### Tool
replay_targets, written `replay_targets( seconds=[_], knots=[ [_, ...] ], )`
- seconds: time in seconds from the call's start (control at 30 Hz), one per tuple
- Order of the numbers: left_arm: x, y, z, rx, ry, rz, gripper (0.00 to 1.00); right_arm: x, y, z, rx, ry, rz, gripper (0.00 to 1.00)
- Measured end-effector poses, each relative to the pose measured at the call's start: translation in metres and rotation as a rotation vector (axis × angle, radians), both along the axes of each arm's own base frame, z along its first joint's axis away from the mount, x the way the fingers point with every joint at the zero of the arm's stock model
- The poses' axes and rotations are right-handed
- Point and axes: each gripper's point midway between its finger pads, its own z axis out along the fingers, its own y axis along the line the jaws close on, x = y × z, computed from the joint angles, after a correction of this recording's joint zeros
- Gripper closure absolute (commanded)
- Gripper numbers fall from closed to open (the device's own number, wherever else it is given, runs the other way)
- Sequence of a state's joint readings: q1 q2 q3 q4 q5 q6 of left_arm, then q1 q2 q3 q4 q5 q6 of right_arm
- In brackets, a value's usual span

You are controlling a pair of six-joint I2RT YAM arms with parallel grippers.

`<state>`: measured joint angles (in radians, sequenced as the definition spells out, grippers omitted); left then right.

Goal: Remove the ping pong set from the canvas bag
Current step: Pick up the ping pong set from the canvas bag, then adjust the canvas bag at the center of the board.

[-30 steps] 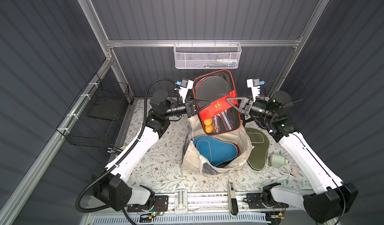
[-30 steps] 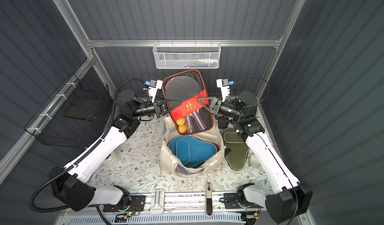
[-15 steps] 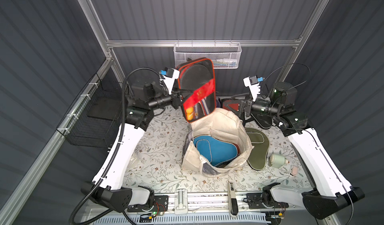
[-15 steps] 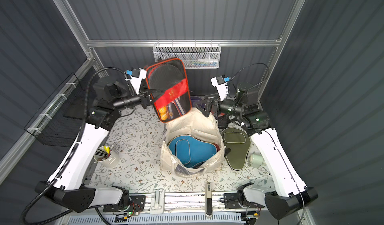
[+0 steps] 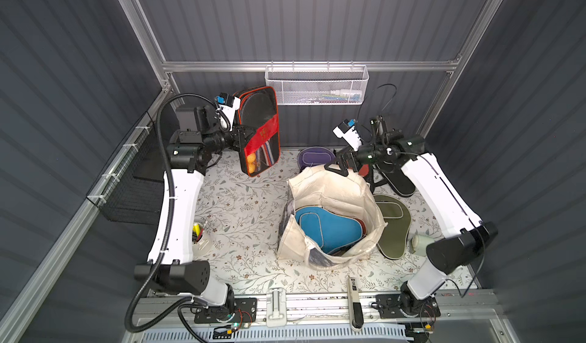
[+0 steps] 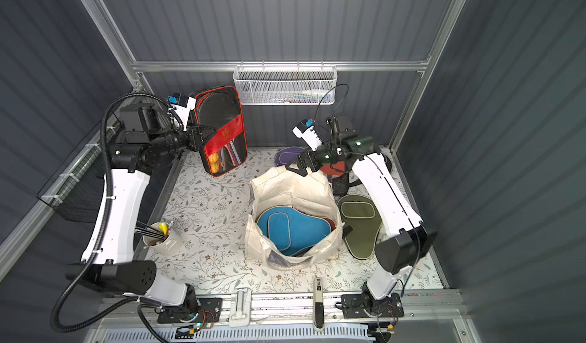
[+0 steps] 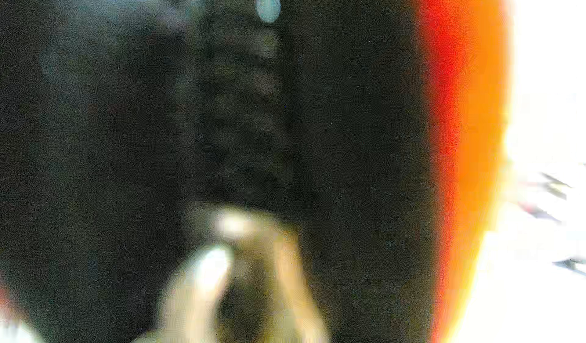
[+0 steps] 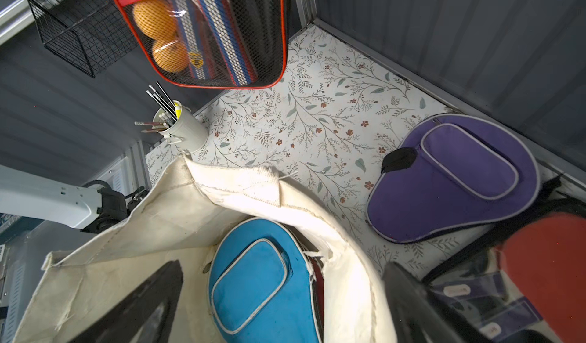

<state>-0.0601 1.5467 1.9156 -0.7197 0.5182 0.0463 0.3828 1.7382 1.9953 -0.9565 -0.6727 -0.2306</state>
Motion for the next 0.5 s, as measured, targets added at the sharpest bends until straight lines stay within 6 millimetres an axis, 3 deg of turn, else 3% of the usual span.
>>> replay_targets(
  seconds=[0.1, 0.27, 0.5],
  knots=[
    [0.014, 0.002, -0.043, 0.004, 0.099, 0.006, 1.0, 0.01, 0.01, -0.009, -0.022, 0.01, 0.029, 0.04],
    [0.019, -0.004, -0.107, -0.003, 0.255, -0.019, 1.0, 0.024, 0.024, -0.026, -0.049, 0.04, 0.062, 0.15],
    [0.028, -0.008, -0.137, -0.02, 0.298, -0.035, 1.0, 0.031, 0.035, -0.051, -0.078, 0.093, 0.091, 0.32]
  ],
)
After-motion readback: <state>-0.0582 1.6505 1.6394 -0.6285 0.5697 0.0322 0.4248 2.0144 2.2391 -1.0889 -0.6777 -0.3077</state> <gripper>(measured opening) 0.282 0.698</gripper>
